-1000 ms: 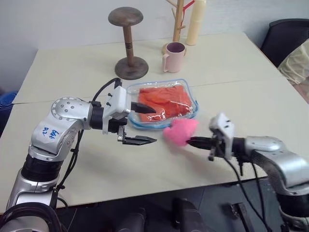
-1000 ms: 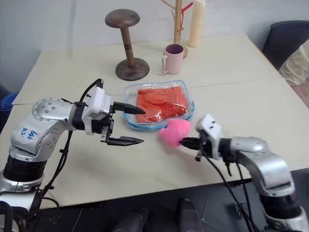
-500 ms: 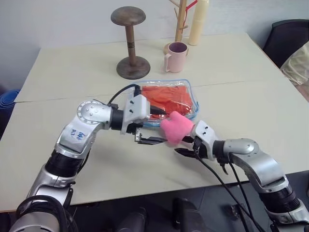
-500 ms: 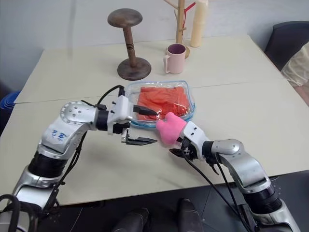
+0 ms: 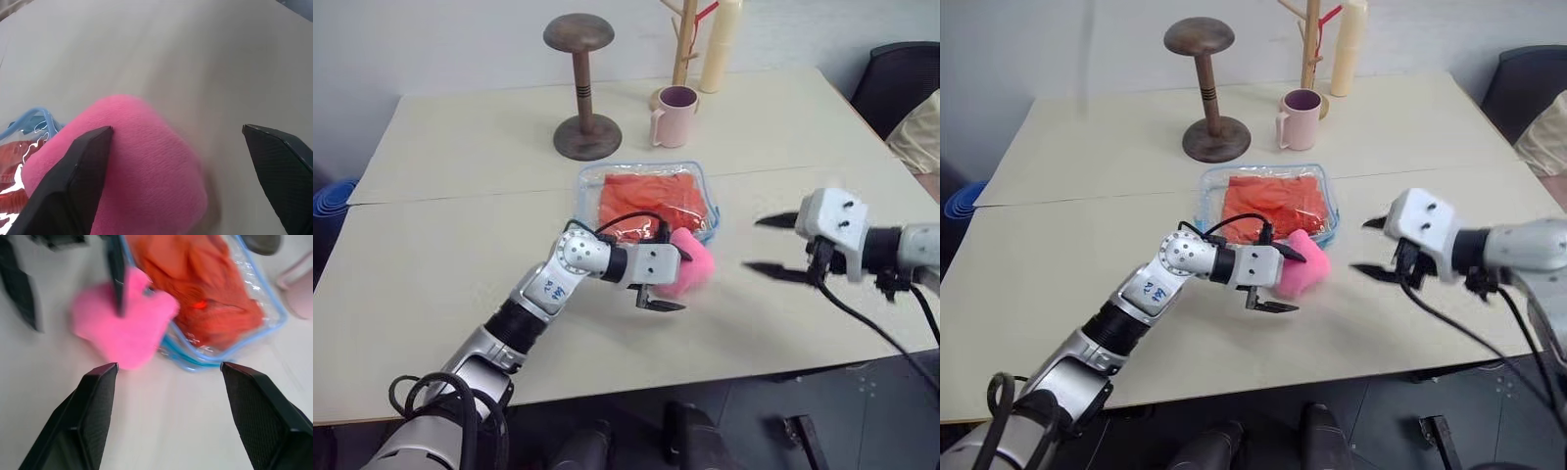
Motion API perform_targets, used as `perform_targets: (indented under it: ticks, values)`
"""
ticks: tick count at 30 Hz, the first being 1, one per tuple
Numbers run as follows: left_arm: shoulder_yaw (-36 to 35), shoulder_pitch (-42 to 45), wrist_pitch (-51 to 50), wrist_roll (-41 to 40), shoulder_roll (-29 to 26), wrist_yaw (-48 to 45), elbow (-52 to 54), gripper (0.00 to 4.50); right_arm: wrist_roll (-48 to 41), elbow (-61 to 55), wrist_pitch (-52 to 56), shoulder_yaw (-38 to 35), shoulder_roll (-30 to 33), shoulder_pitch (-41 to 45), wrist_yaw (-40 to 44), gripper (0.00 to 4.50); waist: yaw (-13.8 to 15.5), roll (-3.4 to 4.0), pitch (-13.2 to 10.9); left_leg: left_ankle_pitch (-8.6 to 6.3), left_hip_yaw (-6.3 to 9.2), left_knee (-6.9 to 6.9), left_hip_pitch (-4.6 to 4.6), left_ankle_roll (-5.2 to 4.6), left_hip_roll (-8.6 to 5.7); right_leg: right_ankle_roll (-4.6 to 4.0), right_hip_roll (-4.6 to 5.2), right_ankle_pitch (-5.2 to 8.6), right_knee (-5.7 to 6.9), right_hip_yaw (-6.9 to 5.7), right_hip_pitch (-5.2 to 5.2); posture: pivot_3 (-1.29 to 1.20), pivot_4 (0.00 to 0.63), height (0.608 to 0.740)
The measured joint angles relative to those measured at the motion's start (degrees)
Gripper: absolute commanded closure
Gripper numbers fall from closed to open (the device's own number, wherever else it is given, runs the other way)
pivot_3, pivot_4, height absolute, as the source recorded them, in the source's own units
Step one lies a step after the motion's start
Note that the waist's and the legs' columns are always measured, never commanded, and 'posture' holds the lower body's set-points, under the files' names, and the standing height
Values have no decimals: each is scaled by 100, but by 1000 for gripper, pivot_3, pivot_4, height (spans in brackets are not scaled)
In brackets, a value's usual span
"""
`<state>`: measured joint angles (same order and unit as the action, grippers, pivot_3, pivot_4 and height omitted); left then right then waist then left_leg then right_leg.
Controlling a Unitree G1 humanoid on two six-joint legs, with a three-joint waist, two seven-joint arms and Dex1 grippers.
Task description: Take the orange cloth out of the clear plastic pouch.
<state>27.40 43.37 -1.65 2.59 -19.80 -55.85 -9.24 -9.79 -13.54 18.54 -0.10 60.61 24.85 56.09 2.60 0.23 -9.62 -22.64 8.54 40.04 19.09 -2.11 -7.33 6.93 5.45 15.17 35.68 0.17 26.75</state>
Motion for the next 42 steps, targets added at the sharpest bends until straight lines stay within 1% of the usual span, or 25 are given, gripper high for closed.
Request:
perform_targets:
  ticks: [2,5,8,11,12,14,16,18,19,23,28,32,34,37,40,42]
  values:
    - [-42,-72,10,7,-12,13,-2,1474,840,1023,-1238,595,-389,451,-272,965,-57,0,0,0,-4,-2,0,0,1,0,-1,0,3,1,7,0,150,740]
    - [-121,-156,-19,9,-48,37,58,2459,1725,2260,-2759,1283,-896,1020,-625,965,-126,0,0,0,-24,-4,16,0,-1,0,-2,0,26,-2,44,0,150,740]
    - [-256,-209,-97,0,-106,42,194,3415,2239,3206,-3792,1611,-1274,1484,-909,965,-143,0,0,1,-48,-4,26,-2,-2,0,-4,0,35,0,66,0,150,740]
    - [-306,-263,-202,-3,-144,43,287,4316,2486,3905,-4415,1736,-1487,1872,-1066,965,-144,1,1,2,-50,-3,26,-3,-1,-1,-6,0,35,0,67,0,150,740]
    - [-352,-318,-247,-3,-156,48,360,4499,2596,4166,-4624,1764,-1565,2021,-1143,1146,-146,1,1,2,-50,-2,26,-3,-1,-1,-7,-1,35,0,67,0,150,740]
    - [-391,-377,-328,-6,-164,64,444,4500,2717,4612,-4913,1775,-1711,2229,-1274,1548,-149,1,1,2,-50,-2,26,-3,-1,-2,-7,-1,35,1,67,0,150,740]
    - [-398,-398,-397,-5,-161,82,491,4500,2774,4865,-5114,1777,-1832,2346,-1316,2126,-150,1,1,2,-50,-2,26,-3,-1,-2,-8,-1,35,2,68,0,150,740]
    - [-423,-471,-491,-5,-168,100,631,4500,2792,5083,-5353,1787,-1886,2427,-1290,2813,-155,2,1,2,-50,-3,26,-3,-1,-2,-8,-1,36,2,68,0,150,740]
    - [-442,-510,-525,-6,-179,106,659,4500,2792,5149,-5429,1787,-1890,2437,-1260,3074,-159,3,1,2,-50,-2,26,-3,-1,-2,-8,-1,36,2,68,0,150,740]
    - [-559,-602,-695,-32,-277,160,757,4500,2791,5280,-5675,1787,-1896,2437,-1136,4476,-191,3,2,2,-50,-2,26,-3,1,-2,-9,-1,38,2,68,0,150,740]
    - [-808,-891,-1174,-139,-418,256,1124,4500,2792,5320,-5860,1786,-1853,2411,-1046,4476,-263,4,2,2,-50,-3,25,-3,1,-2,-9,-1,40,3,70,0,150,740]
    - [-1207,-1328,-1683,-423,-790,271,1672,4500,2782,5289,-5884,1775,-1671,2354,-956,4476,-284,5,3,2,-50,-4,25,-3,2,-3,-9,-1,41,5,73,0,150,740]
    - [-1598,-1685,-1961,-615,-1197,250,2023,4500,2742,5228,-5983,1743,-1479,2292,-892,4476,-286,5,3,2,-50,-8,25,-2,4,-5,-11,0,41,7,75,0,150,740]
    - [-2266,-2142,-2346,-917,-1758,231,2282,4500,2520,5187,-6189,1683,-1242,2143,-760,4476,-286,5,3,2,-50,-10,24,-2,5,-6,-12,1,38,7,73,0,150,740]
    - [-2827,-2473,-2579,-1165,-2174,192,2388,4500,2314,5096,-6346,1576,-1150,1983,-655,4476,-285,6,3,2,-50,-10,24,-2,5,-7,-11,1,37,7,72,0,150,740]
    - [-3440,-2667,-2755,-1381,-2551,178,2336,4500,2170,5036,-6528,1535,-1047,1898,-599,4476,-284,7,2,2,-50,-10,24,-2,5,-7,-11,1,37,6,72,0,150,740]
